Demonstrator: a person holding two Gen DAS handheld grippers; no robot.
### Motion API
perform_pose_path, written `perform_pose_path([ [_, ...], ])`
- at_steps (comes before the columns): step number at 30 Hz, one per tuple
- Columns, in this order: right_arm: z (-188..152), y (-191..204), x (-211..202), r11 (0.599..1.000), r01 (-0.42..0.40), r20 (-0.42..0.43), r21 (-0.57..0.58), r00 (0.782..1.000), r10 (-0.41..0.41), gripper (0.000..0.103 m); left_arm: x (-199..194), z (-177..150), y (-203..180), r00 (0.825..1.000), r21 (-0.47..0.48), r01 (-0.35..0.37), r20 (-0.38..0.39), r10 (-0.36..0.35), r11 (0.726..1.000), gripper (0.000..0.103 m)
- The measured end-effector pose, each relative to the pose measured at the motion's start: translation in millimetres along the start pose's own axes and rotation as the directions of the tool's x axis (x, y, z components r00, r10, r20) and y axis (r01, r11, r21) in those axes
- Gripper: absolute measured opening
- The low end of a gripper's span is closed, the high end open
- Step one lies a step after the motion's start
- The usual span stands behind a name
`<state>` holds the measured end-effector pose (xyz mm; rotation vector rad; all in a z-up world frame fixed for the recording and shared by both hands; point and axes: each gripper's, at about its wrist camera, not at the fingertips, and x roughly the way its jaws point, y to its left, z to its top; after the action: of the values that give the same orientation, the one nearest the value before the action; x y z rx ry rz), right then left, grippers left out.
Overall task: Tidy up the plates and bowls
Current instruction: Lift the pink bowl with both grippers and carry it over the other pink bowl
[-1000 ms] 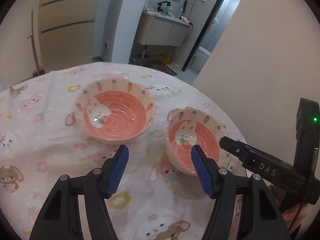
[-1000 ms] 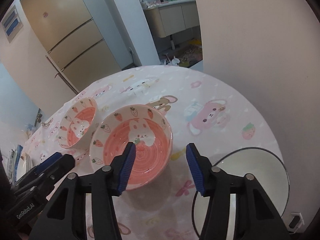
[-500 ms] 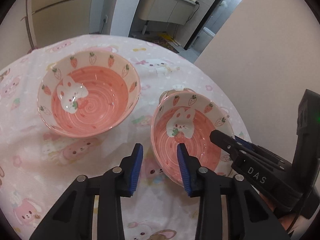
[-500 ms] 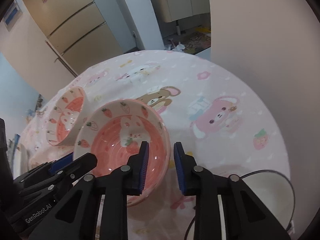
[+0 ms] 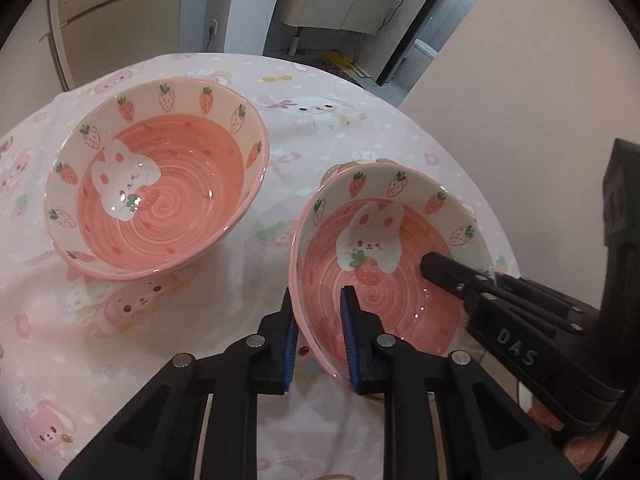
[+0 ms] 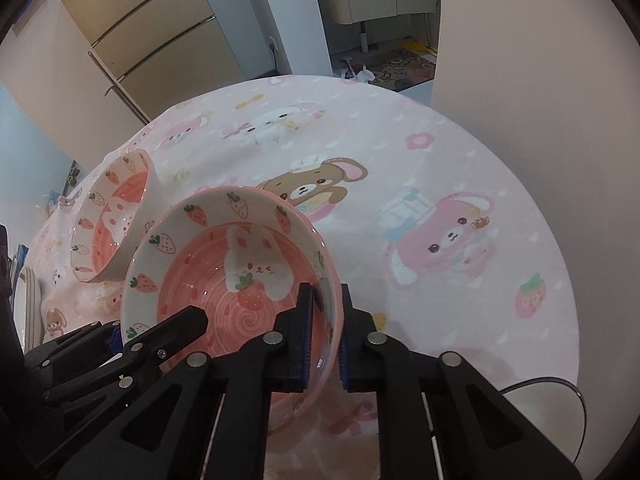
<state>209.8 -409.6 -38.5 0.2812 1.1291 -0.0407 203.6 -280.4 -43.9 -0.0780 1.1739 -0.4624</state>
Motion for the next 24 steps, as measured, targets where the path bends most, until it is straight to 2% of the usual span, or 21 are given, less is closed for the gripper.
perform_pose_path([
  [2, -1.8, 1.3, -6.6, 1.000, -0.018, 0.013, -0.004, 1.000, 0.018, 0.007, 0.7, -1.8, 0.1, 1.000, -0.001, -0.021, -0.004, 0.021, 1.000, 0.016],
  [5, -5.5, 10.4, -11.8, 1.000, 0.008, 0.027, -0.031, 1.000, -0.007, 0.007, -3.2, -4.3, 2.6, 1.000, -0.017, 0.002, -0.010, -0.002, 1.000, 0.016],
  [9, -8.6, 18.6, -22.0, 0.999, -0.004, 0.045, -0.038, 0.999, 0.006, 0.008, -20.1, -6.8, 3.2, 1.000, -0.005, -0.002, 0.017, 0.002, 1.000, 0.016],
  [18, -9.6, 50.8, -62.4, 0.996, -0.030, 0.110, -0.087, 0.993, 0.039, 0.008, -76.6, -7.2, 12.5, 0.996, -0.009, 0.008, 0.087, -0.008, 1.000, 0.016],
  [24, -7.0, 80.5, -87.0, 0.989, -0.049, 0.151, -0.137, 0.986, 0.069, 0.009, -122.3, -3.3, 26.4, 0.987, -0.017, 0.004, 0.159, -0.001, 1.000, 0.015],
])
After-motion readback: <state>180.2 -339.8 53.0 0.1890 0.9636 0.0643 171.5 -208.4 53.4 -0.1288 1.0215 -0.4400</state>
